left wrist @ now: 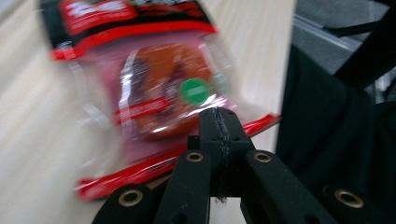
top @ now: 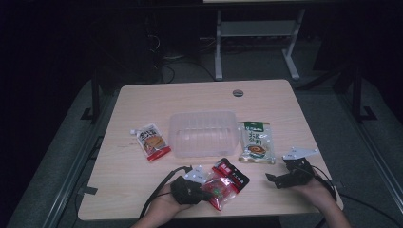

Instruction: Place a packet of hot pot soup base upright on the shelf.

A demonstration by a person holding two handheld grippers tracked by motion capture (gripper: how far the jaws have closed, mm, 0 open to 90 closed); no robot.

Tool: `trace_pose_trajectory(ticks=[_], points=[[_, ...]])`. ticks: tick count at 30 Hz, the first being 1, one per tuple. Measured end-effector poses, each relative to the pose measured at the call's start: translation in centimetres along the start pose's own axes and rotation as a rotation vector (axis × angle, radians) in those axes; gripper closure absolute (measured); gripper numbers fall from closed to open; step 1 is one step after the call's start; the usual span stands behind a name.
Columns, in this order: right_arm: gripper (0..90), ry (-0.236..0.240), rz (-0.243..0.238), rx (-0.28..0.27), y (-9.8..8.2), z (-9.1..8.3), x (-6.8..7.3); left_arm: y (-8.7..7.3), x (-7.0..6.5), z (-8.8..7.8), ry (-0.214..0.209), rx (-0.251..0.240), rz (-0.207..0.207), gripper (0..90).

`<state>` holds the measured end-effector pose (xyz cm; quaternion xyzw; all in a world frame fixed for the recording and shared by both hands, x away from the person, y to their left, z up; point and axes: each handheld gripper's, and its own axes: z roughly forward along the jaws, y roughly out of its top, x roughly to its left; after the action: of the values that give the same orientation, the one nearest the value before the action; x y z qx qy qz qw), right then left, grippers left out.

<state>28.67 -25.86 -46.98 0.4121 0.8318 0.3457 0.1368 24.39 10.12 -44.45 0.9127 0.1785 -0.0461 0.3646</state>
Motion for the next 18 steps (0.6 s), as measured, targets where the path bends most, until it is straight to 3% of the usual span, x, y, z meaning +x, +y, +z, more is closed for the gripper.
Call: trace_pose_trajectory(ticks=[2, 8, 11, 18], points=[[4.0, -0.001, -0.001, 0.003, 0.0, 0.0, 0.0, 0.5, -0.6, 0.4, 0.0, 0.0, 0.024, 89.8], [4.0, -0.001, 0.0, 0.003, 0.1, 0.1, 0.1, 1.4, -1.0, 2.0, -0.021, -0.002, 0.023, 89.8], [4.1, 0.001, -0.001, 0.002, 0.0, 0.0, 0.0, 1.7, -1.4, 3.0, 0.003, 0.042, 0.047, 89.8], [4.1, -0.003, 0.002, -0.002, -0.1, -0.1, -0.2, 1.4, -0.8, 2.4, 0.034, 0.056, 0.028, 89.8]])
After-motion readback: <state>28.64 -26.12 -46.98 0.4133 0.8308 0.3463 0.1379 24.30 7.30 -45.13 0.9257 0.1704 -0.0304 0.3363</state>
